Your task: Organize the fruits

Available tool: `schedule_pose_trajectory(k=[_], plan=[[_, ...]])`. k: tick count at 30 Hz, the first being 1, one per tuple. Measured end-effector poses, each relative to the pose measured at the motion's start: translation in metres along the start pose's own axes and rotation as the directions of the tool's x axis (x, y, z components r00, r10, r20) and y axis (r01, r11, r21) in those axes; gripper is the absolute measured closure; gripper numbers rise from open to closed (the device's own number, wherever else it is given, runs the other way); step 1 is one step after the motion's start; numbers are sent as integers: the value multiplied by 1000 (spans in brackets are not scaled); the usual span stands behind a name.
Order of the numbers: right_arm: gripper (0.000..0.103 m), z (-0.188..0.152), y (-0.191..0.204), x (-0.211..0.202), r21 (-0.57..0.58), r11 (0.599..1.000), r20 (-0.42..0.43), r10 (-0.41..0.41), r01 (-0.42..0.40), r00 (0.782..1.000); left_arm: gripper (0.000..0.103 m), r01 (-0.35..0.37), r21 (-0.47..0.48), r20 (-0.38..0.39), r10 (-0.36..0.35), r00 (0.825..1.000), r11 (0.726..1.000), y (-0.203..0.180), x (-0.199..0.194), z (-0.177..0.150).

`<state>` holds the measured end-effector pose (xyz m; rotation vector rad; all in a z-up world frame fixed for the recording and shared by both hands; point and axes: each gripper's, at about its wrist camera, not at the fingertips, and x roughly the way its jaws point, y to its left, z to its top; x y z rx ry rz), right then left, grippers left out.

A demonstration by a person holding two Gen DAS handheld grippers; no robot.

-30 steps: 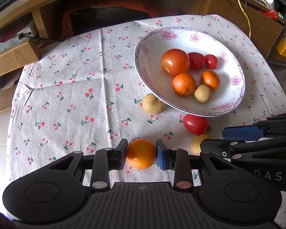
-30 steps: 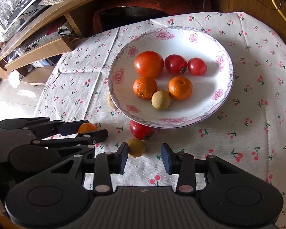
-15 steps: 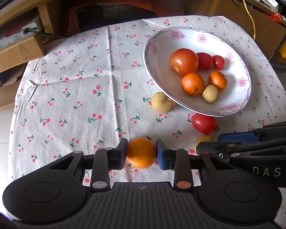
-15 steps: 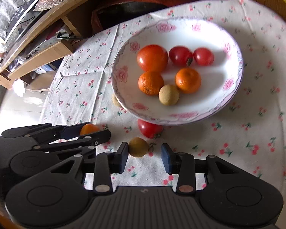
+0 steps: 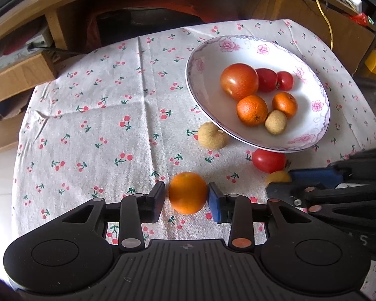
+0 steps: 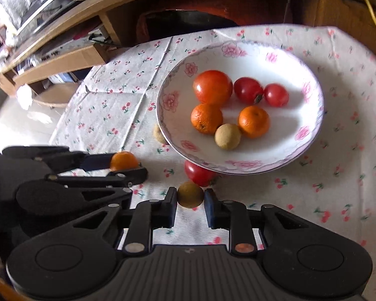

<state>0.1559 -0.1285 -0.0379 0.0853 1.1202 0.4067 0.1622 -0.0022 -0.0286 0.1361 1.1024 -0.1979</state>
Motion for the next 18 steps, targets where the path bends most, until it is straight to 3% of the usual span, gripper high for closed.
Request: schedule_pose_trajectory(k=[3,18], plan=[[78,-3,-2,-7,-16,1000,12,-25,25,1000,63,1,-2,1,-1,1000,1000,0,0,1],[78,-29,-7,-29,-30,995,13,-93,93,996,64,16,81,-18,-14,1000,997,-11,-9,-12]])
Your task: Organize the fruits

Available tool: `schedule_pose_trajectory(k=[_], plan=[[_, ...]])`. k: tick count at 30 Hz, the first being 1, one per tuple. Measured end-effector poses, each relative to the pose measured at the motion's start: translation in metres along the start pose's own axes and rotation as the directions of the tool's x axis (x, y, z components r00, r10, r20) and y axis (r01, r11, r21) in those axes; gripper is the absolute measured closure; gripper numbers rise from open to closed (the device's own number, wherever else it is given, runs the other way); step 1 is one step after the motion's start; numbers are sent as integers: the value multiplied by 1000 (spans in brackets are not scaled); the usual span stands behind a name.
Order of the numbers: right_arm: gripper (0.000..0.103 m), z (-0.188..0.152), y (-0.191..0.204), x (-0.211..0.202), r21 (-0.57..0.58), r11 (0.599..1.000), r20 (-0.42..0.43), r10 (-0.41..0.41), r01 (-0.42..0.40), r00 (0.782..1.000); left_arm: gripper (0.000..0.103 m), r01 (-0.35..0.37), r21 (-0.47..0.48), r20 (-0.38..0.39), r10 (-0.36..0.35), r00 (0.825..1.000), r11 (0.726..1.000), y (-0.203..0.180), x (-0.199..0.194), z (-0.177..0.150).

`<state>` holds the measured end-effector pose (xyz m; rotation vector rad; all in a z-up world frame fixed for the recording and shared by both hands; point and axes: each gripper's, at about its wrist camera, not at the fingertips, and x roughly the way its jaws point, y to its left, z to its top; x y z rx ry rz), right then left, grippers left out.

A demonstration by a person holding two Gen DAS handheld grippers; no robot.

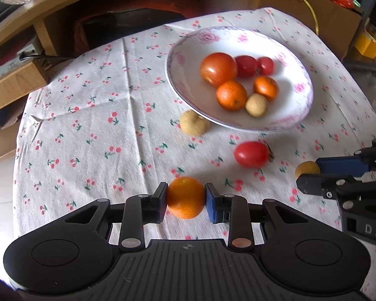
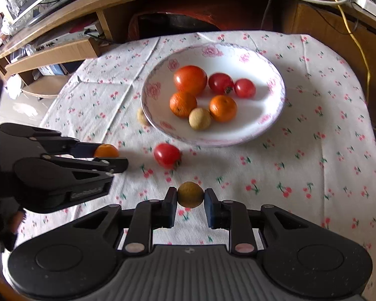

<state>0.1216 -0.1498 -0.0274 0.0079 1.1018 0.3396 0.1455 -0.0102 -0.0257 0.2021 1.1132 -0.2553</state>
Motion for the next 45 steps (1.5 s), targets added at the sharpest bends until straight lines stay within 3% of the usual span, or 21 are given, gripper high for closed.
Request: schedule_pose_trajectory(k=[6,12,23,27,34,35,45], plan=[[78,-17,3,3,-28,999,-44,-39,37,998,64,4,90,-22,-2,1000,996,-16,-5,-15],[78,-21,6,5,-39,998,-33,-59,57,998,64,-3,127,-27,6,1000,992,-25,-4,-17],[77,-18,7,14,-25,999,-48,-39,38,998,63,33,110,-25,-30,999,993,-17,-5,-19],[77,-13,9,13,-23,1000,-41,-20,19,999,64,14,138,-14,-13,1000,990,-24,-8,-19],[77,3,13,7,-53,998,-3,-28,28,1000,64,4,129,0,-4,1000,992,-27,-10,-9],[77,5,13,6,-57,998,4,-30,30,1000,64,13,115,-30,-10,999,993,-26,-10,-7],[77,26,-2,-5,-13,999,57,-38,38,998,64,15,69,15,-16,1000,998,-23,-17,22]])
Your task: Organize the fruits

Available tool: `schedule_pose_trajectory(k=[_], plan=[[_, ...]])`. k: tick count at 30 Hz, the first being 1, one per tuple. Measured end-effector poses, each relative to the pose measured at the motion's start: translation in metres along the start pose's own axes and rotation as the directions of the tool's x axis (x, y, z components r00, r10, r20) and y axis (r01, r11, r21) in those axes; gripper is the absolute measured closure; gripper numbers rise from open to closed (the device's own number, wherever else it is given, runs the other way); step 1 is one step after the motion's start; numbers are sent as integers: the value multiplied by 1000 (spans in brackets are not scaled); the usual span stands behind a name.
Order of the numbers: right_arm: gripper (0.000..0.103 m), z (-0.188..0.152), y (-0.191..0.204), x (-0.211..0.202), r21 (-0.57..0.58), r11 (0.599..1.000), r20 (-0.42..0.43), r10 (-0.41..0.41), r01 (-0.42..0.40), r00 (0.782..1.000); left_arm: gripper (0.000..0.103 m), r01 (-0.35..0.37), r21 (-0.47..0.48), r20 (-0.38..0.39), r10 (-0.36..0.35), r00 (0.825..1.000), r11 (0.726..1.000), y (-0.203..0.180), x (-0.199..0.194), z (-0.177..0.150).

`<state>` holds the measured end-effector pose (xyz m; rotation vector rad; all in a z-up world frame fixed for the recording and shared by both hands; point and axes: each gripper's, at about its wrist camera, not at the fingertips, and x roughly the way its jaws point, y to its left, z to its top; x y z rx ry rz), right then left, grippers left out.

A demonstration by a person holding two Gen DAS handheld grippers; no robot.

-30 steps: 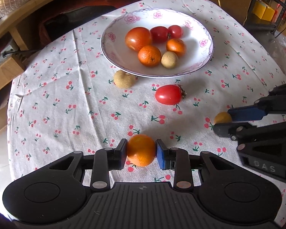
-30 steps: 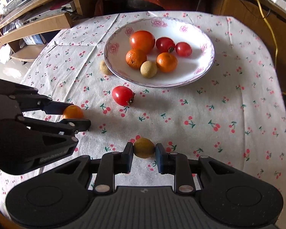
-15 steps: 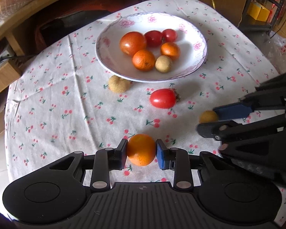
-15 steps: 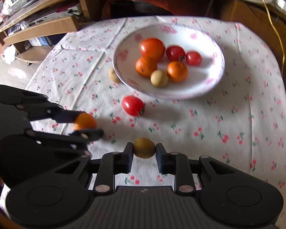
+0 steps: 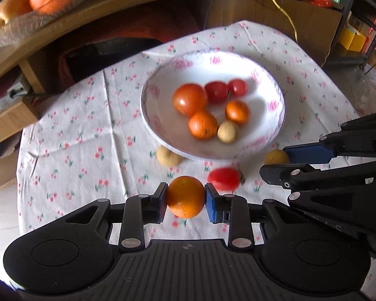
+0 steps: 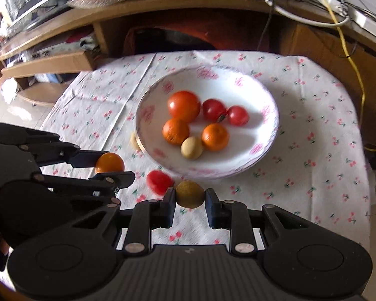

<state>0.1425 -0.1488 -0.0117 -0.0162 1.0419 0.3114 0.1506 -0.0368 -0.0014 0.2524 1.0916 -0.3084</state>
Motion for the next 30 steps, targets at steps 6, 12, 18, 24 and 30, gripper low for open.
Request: schedule_pose_trajectory(k=[6,12,18,24,30], plan=[[77,18,-14,-6,31,999,41,-20,19,999,64,-12,-7,33,13,999,1000,-4,0,26],[77,39,-26,-3,43,998,58,-45,43,997,65,-24,-9,51,24,998,1000,-5,4,51],[77,55,-39,2,57,997,64,-60,56,996,66,-25,-6,102,26,994,1000,-5,10,68],[77,64,-45,10,58,996,64,-77,73,995,65,-27,-12,104,29,994,1000,-4,18,78],[77,75,-49,17,46,996,66,-79,76,995,65,-23,-28,106,26,994,999,1,24,87]])
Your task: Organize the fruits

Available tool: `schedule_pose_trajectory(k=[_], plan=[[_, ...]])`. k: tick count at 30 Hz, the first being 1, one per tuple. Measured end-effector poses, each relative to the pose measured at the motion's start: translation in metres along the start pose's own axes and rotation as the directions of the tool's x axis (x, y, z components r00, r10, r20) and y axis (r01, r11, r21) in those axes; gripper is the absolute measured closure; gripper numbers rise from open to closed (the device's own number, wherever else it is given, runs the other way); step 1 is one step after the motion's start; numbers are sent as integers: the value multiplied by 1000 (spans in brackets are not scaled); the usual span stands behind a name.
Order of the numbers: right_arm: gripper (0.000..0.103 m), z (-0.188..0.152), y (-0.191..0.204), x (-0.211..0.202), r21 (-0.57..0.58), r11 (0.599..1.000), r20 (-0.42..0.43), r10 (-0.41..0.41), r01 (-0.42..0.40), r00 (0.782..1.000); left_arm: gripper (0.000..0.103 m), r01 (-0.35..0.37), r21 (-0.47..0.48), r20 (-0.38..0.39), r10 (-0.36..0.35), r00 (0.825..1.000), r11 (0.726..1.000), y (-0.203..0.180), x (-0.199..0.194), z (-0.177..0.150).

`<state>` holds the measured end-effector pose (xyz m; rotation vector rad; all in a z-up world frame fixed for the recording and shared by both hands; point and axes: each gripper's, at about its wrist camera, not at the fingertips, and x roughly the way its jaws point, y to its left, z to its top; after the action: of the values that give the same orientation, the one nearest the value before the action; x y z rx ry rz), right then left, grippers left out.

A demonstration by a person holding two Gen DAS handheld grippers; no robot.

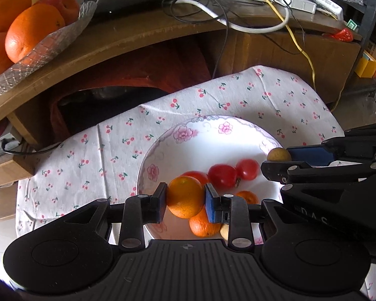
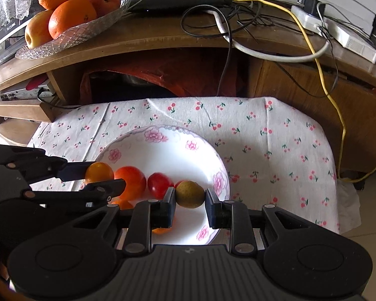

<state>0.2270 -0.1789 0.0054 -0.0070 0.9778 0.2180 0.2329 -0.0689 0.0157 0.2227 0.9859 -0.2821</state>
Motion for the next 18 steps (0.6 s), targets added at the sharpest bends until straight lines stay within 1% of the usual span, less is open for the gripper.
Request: schedule_pose_trajectory(k=[6,9,18], plan=[[77,10,-4,11,3,1000,8,8,-8,1000,65,-11,-12,11,11,1000,1000,3,10,12],[76,12,-7,19,11,1000,2,10,-10,1000,65,-10,-19,3,10,1000,1000,5,17,14],[76,15,-12,31,45,998,13,32,-32,999,65,-19,-21,24,20,1000,1000,8,22,19]])
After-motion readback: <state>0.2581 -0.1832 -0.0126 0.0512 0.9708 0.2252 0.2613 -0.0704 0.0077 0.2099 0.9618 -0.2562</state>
